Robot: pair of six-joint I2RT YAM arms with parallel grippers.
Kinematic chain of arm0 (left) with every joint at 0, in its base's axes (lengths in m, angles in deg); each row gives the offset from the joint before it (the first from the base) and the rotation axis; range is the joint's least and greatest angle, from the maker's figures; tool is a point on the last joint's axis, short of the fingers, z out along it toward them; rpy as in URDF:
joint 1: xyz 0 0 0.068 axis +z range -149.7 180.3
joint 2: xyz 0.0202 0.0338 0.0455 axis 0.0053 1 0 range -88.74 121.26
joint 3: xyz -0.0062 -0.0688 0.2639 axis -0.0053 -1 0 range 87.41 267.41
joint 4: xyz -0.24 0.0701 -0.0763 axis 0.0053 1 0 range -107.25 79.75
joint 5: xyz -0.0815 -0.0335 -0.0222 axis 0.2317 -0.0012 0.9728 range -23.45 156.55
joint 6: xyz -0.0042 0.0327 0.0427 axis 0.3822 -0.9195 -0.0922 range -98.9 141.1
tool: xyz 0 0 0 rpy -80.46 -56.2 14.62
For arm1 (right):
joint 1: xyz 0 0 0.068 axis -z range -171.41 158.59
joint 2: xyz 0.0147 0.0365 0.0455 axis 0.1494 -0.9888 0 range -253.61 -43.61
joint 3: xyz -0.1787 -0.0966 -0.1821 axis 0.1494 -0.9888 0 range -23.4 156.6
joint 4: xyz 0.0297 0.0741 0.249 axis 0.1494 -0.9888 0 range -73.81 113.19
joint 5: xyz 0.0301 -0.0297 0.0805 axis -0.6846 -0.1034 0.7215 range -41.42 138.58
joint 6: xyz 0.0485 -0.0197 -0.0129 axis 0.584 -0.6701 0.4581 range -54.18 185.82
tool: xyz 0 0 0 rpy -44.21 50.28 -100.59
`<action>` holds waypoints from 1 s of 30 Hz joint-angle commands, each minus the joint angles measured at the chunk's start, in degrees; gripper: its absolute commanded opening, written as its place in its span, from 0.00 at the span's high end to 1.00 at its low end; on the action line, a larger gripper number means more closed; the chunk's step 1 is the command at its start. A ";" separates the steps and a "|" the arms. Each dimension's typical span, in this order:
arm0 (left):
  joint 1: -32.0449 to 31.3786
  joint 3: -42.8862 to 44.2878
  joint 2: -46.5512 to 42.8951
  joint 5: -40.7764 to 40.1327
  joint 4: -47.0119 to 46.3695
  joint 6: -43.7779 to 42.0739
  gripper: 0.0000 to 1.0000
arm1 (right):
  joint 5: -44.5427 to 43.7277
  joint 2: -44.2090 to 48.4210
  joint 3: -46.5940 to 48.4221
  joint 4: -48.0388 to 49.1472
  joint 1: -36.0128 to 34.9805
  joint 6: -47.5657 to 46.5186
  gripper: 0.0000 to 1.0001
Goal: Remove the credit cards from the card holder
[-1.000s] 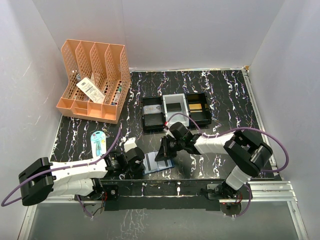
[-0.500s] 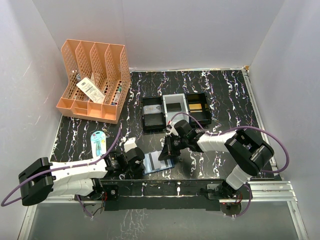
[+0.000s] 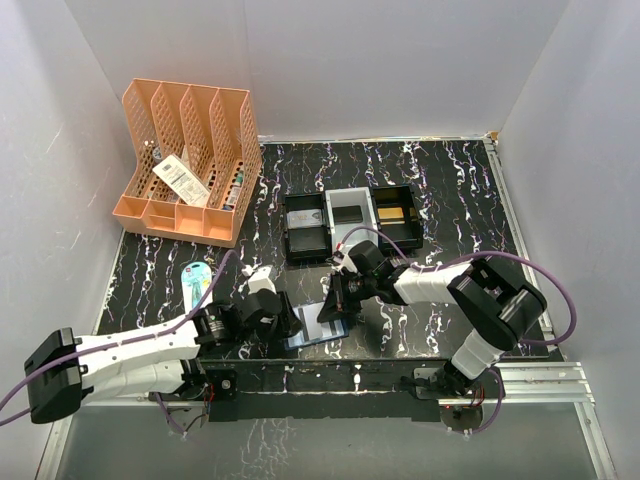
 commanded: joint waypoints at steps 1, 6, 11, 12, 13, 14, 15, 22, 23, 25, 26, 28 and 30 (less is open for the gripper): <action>-0.26 2.70 -0.78 2.79 -8.21 -4.01 0.61 | -0.29 -0.93 -0.73 3.23 0.06 0.43 1.00; -0.26 1.46 4.94 2.06 -12.35 -2.26 0.68 | -0.47 -1.10 -1.02 3.87 0.09 0.47 1.00; -0.25 -1.13 8.90 -0.28 -11.42 3.35 0.76 | -0.84 -0.56 -1.19 3.56 0.04 0.49 1.00; -0.26 -1.44 8.86 -1.15 -10.18 4.29 0.77 | -0.95 -0.39 -1.20 3.50 0.03 0.45 1.00; -0.26 -1.70 8.62 -1.94 -8.75 4.95 0.78 | -1.05 -0.19 -1.28 3.47 0.06 0.49 1.00; -0.26 -1.91 8.33 -2.58 -7.16 5.59 0.78 | -1.16 -0.16 -1.31 3.47 0.11 0.45 1.00; -0.25 -2.02 7.90 -3.22 -5.74 6.10 0.78 | -1.21 -0.01 -1.34 3.49 0.04 0.44 1.00; -0.26 -4.06 6.29 -3.46 -5.26 6.05 0.78 | 0.71 0.46 -2.31 7.81 0.04 3.76 0.95; -0.24 -4.13 6.48 -3.23 -5.69 5.73 0.79 | 1.05 0.24 -2.65 8.77 0.10 4.53 0.93; -0.25 -3.70 7.11 -3.28 -5.18 5.61 0.79 | 1.59 -0.13 -3.40 11.89 0.10 6.71 0.87; -0.26 -3.48 7.45 -3.31 -4.80 5.53 0.79 | 1.96 -0.48 -4.02 13.95 0.11 7.85 0.85; -0.27 -3.03 8.13 -3.15 -4.08 5.43 0.80 | 2.33 -1.17 -4.84 16.70 0.05 9.26 0.81; -0.26 -2.65 8.62 -3.18 -3.84 5.29 0.80 | 2.82 -2.13 -4.79 17.82 0.01 9.49 0.80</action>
